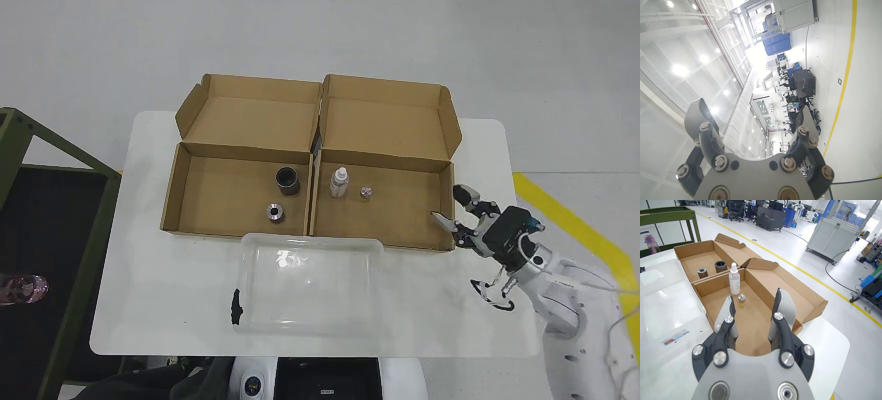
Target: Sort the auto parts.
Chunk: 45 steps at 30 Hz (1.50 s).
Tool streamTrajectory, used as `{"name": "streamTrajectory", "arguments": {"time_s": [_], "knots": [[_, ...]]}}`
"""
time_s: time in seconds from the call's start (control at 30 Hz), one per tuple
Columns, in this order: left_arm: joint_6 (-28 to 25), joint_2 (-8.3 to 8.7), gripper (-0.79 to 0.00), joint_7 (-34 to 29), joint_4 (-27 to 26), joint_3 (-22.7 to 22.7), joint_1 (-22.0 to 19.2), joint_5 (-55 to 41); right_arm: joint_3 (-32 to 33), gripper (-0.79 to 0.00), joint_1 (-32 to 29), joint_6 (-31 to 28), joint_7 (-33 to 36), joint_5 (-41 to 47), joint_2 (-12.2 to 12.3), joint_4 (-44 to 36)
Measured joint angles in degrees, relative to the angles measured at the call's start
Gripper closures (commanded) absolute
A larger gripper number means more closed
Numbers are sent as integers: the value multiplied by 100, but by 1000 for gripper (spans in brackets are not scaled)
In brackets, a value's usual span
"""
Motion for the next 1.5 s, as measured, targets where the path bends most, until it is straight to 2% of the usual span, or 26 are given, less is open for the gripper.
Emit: {"name": "streamTrajectory", "arguments": {"time_s": [0.23, 0.27, 0.33, 0.37, 0.57, 0.6, 0.67, 0.77, 1.5], "knots": [[0, 0, -785, 0, 0, 0, 0, 0, 356, -391, -352, 306, -899, -551, 55, 126], [0, 0, -785, 0, 0, 0, 0, 0, 392, -413, -399, 345, -1043, -645, 64, 175], [0, 0, -785, 0, 0, 0, 0, 0, 435, -520, -455, 393, -1232, -770, 79, 233], [0, 0, -785, 0, 0, 0, 0, 0, 459, -779, -485, 410, -1341, -836, 89, 262], [0, 0, -785, 0, 0, 0, 0, 0, 572, -785, -606, 581, -1797, -1120, 135, 320], [0, 0, -784, 0, 0, 0, 0, 0, 583, -718, -614, 593, -1832, -1136, 140, 334], [0, 0, -784, 0, 0, 0, 0, 0, 590, -760, -617, 602, -1848, -1141, 143, 344], [0, 0, -785, 0, 0, 0, 0, 0, 589, -784, -615, 601, -1842, -1138, 143, 343], [0, 0, -784, 0, 0, 0, 0, 0, 589, -785, -615, 601, -1842, -1137, 142, 343]]}}
